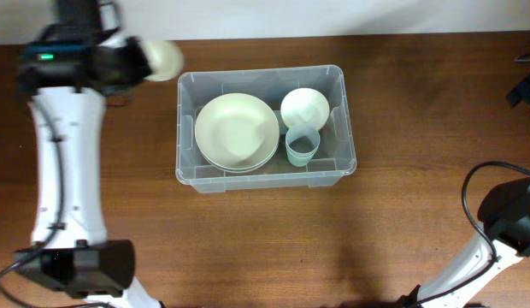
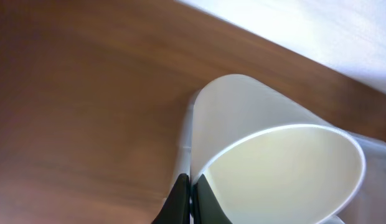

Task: Pack container
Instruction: 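Carry the cream cup and lower it into the white cup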

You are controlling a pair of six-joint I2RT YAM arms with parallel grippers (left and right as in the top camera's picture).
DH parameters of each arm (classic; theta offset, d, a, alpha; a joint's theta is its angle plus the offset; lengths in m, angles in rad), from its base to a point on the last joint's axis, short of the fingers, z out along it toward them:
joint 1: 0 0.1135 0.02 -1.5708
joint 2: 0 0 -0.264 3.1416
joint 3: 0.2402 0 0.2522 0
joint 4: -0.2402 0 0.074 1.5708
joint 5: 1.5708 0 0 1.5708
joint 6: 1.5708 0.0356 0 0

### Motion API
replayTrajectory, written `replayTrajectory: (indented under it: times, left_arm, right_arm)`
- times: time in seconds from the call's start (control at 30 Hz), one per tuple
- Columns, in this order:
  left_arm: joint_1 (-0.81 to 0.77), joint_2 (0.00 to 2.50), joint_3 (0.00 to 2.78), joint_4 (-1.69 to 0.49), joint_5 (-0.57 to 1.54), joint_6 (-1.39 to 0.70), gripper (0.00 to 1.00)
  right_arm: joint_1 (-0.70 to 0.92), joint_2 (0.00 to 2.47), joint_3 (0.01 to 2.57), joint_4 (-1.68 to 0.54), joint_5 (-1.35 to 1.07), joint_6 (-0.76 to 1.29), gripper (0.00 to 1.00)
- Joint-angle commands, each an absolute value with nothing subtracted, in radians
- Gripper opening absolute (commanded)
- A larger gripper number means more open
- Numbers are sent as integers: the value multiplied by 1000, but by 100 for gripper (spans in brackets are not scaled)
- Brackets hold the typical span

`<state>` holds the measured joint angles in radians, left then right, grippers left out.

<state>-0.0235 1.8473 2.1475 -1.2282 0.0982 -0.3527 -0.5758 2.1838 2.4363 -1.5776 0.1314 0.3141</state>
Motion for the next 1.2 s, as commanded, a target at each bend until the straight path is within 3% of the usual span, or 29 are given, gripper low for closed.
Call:
replayTrajectory:
  times: [0.0, 0.4, 1.17]
  left_arm:
    - [-170, 1831, 2162, -1211, 134, -280, 1]
    - [-471, 1839, 2098, -1207, 124, -233, 1]
    - [-585, 1982, 2020, -1196, 142, -233, 1]
  right_arm:
    - [-583, 2197, 2433, -1578, 143, 318, 99]
    - [-583, 2197, 2433, -1578, 143, 318, 99]
    - [-583, 2197, 2433, -1578, 143, 318, 99]
